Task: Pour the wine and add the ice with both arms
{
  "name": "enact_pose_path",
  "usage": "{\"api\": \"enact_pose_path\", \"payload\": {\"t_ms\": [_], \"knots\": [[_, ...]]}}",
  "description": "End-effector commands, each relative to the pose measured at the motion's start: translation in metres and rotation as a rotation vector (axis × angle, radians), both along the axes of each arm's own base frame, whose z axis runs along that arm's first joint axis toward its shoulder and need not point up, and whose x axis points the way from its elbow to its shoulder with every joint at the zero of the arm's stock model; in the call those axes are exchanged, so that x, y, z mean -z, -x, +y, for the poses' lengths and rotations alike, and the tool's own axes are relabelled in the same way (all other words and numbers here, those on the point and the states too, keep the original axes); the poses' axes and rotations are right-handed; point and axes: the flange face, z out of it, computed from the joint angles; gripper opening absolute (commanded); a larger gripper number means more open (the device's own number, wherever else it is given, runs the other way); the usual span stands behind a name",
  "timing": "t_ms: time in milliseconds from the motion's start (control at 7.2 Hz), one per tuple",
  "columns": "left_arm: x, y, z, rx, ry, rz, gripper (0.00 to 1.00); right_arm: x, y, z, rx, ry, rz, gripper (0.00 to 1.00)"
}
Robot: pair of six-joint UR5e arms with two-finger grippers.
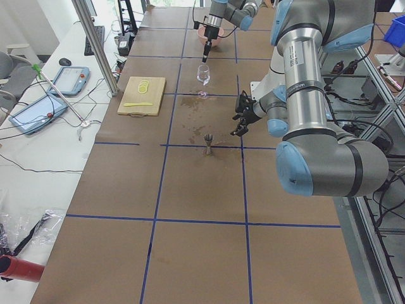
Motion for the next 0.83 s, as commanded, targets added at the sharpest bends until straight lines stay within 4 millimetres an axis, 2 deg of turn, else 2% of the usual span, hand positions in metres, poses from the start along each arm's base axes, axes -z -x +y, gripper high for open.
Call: {"api": "enact_pose_path", "payload": {"t_ms": [0,278,556,694], "knots": [[0.028,0.012,0.007,-0.084,0.060,-0.024,1.00,0.000,0.001,0.000,-0.001,0.002,0.000,0.30],[0.041,0.017,0.009,-0.109,0.081,-0.045,1.00,0.002,0.000,-0.001,-0.015,-0.001,-0.002,0.67],[0.063,0.033,-0.002,-0.168,0.100,-0.066,1.00,0.003,-0.001,-0.001,-0.019,0.000,-0.005,0.92],[0.067,0.041,-0.009,-0.199,0.097,-0.075,1.00,0.006,-0.002,-0.002,-0.023,0.006,-0.011,0.99]]}}
